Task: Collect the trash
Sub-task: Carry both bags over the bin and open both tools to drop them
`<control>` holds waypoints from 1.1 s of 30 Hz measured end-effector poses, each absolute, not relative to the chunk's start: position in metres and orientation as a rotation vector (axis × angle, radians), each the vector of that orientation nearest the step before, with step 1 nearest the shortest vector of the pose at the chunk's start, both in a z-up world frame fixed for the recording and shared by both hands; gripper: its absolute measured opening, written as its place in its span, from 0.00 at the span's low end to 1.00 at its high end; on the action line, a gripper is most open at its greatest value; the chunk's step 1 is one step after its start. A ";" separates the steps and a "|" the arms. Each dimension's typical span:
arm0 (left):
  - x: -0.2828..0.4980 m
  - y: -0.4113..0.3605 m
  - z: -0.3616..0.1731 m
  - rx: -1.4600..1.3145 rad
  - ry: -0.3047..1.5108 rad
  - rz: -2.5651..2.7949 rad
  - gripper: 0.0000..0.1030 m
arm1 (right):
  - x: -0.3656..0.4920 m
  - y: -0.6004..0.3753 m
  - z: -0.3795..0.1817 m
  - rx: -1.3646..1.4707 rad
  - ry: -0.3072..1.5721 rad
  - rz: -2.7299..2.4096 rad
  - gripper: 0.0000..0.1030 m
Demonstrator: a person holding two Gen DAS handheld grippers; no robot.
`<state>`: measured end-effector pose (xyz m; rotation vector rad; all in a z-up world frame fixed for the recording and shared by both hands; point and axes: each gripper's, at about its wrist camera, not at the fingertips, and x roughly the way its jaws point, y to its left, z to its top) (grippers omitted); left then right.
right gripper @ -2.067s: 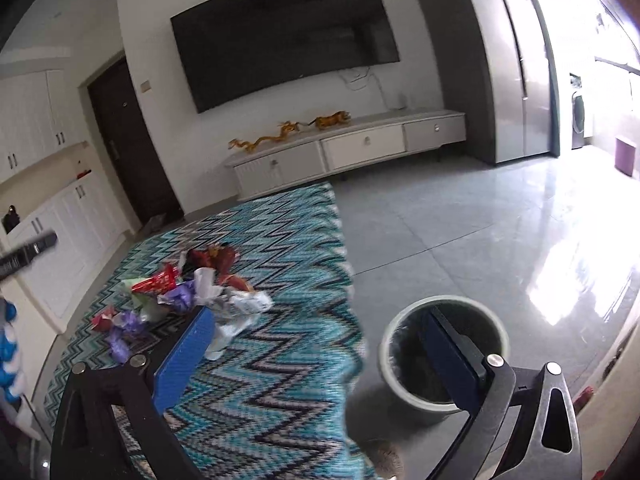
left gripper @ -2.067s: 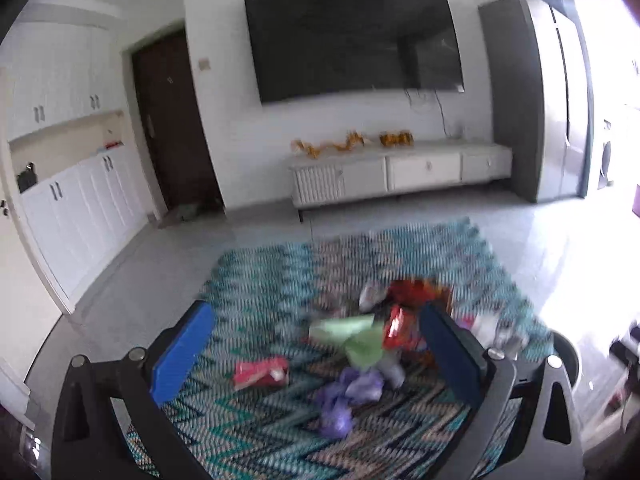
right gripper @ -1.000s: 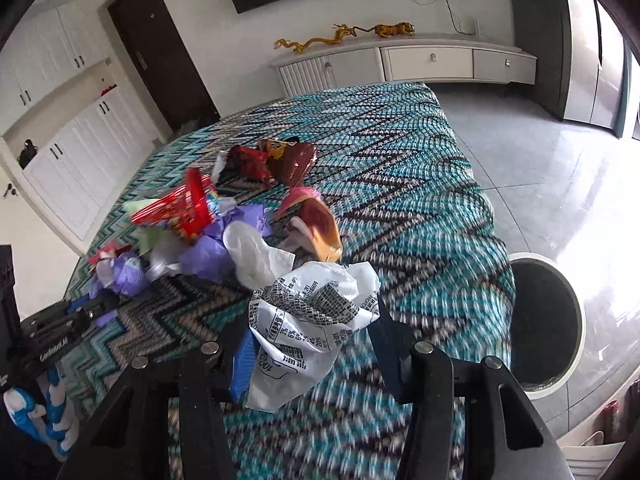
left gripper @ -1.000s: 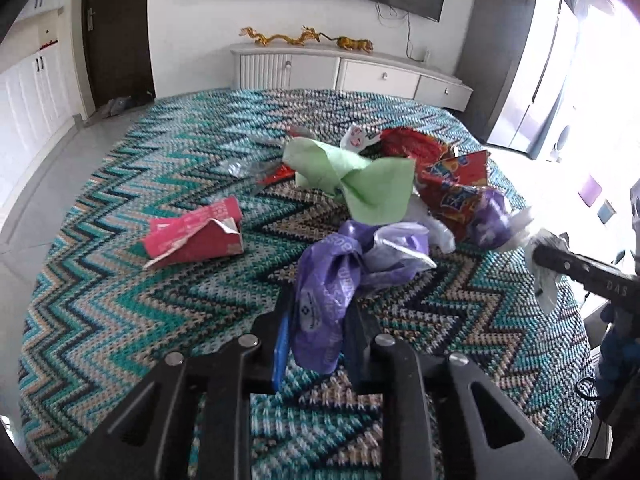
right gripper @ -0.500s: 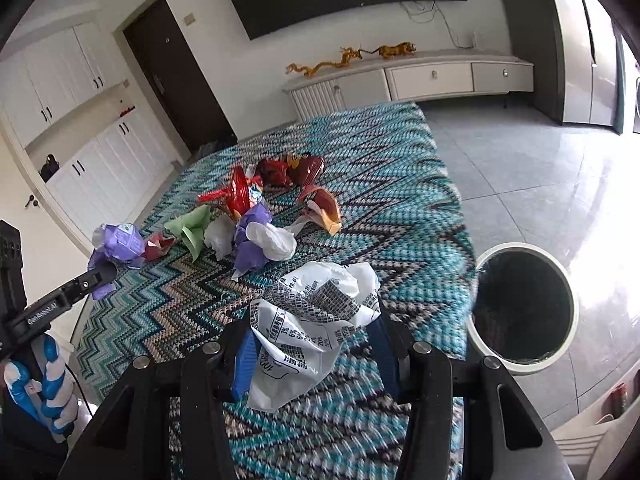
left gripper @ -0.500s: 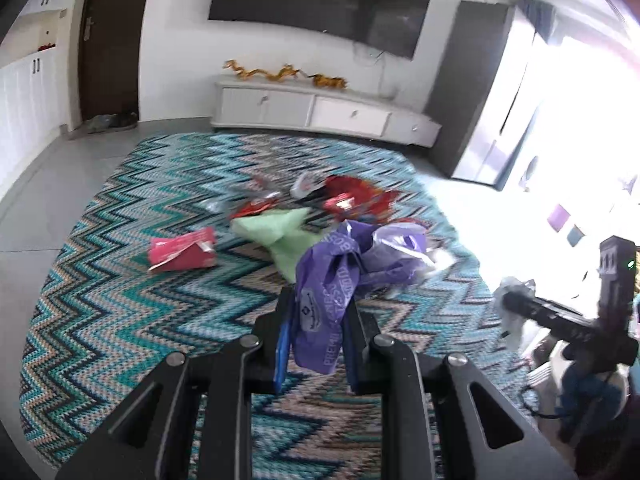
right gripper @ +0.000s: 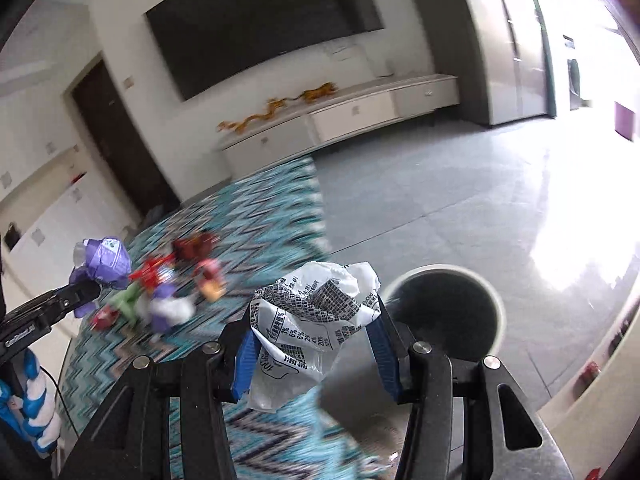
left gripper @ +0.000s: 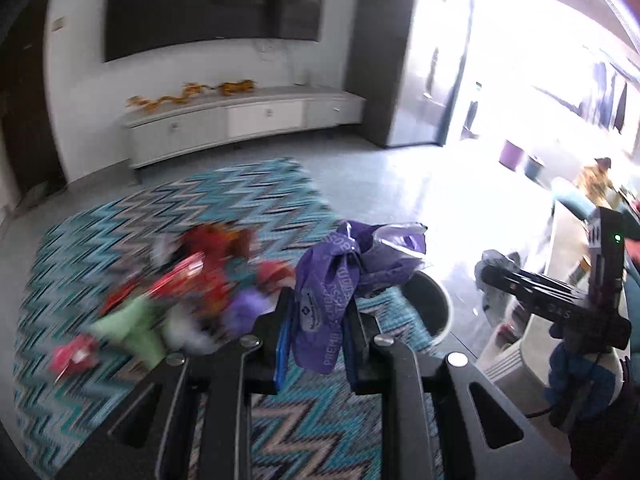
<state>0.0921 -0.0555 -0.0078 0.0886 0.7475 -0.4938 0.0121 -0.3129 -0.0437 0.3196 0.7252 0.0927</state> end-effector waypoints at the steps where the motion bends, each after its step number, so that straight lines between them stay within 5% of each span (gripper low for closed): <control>1: 0.099 -0.071 -0.009 0.105 0.756 -0.512 0.20 | 0.017 -0.324 -0.047 0.335 0.725 0.072 0.46; 17: 0.219 -0.260 -0.099 0.205 0.974 -0.640 0.22 | 0.108 -0.428 -0.140 0.448 0.877 -0.116 0.50; 22: 0.237 -0.279 -0.120 0.150 1.012 -0.686 0.59 | 0.112 -0.441 -0.163 0.467 0.917 -0.167 0.61; 33: 0.207 -0.254 -0.078 0.123 0.869 -0.691 0.59 | 0.092 -0.444 -0.135 0.507 0.855 -0.187 0.64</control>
